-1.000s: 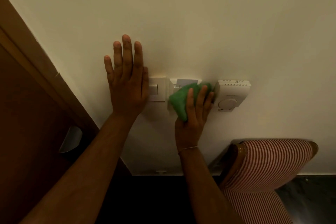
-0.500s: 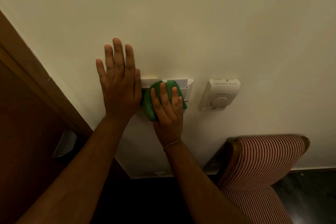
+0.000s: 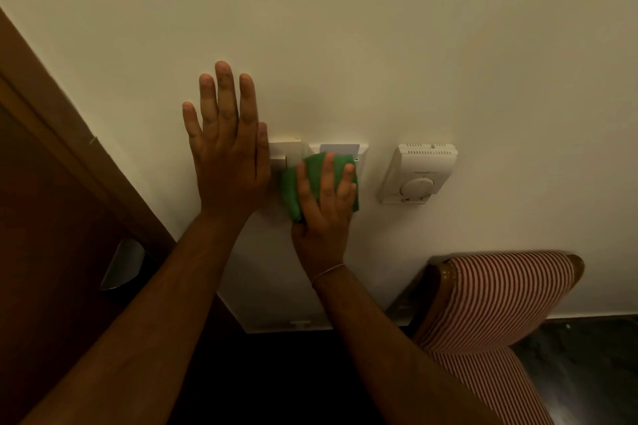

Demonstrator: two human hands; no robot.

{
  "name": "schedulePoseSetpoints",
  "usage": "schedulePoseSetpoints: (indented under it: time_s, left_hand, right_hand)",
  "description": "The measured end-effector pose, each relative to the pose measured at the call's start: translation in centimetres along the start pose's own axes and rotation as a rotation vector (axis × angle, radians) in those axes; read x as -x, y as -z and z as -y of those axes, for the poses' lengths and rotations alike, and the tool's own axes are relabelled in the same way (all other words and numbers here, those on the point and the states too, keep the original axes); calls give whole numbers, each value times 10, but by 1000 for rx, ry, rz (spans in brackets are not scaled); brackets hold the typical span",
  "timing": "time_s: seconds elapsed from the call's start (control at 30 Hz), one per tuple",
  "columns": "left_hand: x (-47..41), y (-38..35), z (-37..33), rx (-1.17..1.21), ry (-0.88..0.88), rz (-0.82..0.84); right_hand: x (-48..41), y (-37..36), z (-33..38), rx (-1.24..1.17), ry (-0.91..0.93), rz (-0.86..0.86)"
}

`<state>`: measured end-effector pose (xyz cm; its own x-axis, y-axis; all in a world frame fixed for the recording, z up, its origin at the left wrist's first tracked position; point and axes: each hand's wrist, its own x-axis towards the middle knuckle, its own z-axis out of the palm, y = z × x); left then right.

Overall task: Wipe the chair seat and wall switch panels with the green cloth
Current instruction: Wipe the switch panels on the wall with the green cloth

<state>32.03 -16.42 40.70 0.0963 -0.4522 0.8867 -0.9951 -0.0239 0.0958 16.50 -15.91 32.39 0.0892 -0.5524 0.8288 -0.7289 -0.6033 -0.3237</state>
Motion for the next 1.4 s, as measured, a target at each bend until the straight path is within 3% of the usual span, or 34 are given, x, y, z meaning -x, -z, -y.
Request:
schedulePoseSetpoints:
  time_s: [0.23,0.4,0.5,0.73,0.9,1.1,1.4]
  left_hand:
    - [1,-3,1,20,-11,-23]
    - [1,-3,4,22,-21,-20]
    - [1,-3,3,28,-16,-16]
    - [1,-2,0,27,-17,-12]
    - [1,1,1,17,-24,2]
    - [1,-2,3,24,-12,-5]
    - [1,-2,4,26,-19,-8]
  right_hand:
    - [-3,5,-14,26,181,74]
    - [8,14,-30,-40,-98,-46]
    - [8,10,-19,-114,-177,-65]
    - [-2,-5,21,-243,28,24]
    - [-2,4,-1,-190,97,36]
    - [5,12,-32,-190,-78,-78]
    - [29,12,-49,-117,-50,23]
